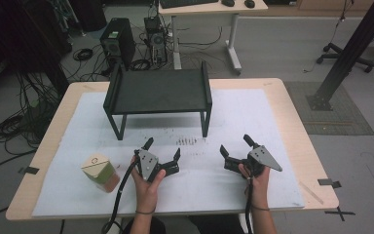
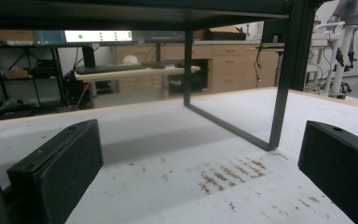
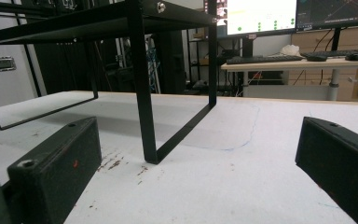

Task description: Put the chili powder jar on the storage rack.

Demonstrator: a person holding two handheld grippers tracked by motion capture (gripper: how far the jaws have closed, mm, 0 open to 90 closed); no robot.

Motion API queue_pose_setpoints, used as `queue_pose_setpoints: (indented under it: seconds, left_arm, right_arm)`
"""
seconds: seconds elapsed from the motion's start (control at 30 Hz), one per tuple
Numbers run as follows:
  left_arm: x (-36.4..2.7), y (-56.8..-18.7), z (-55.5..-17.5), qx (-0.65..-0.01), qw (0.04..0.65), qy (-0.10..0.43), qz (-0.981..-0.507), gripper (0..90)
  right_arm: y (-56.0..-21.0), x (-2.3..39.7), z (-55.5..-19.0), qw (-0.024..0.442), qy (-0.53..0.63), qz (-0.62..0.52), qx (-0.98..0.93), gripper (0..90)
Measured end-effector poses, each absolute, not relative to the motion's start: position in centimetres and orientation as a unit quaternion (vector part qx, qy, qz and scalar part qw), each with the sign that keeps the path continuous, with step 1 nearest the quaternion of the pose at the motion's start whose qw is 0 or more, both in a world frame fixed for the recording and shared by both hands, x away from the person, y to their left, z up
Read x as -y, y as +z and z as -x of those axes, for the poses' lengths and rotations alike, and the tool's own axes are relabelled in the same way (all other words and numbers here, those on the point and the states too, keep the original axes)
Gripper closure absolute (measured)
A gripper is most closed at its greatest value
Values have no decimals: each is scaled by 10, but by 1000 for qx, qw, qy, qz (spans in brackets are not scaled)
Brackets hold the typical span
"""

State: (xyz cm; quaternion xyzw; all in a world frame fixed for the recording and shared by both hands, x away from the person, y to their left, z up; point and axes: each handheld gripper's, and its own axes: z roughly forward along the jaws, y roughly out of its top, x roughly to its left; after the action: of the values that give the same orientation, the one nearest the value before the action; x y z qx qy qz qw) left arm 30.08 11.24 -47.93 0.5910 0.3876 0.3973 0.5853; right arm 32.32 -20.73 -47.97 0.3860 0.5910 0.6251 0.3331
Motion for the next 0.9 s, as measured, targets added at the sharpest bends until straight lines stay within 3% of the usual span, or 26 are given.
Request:
queue_pose_setpoints:
  seconds: [0.9]
  left_arm:
    - [-117,-480,-276,-397,586,400,-583,2]
  right_arm:
    - [-480,211,-322,325,641,-387,-578,1]
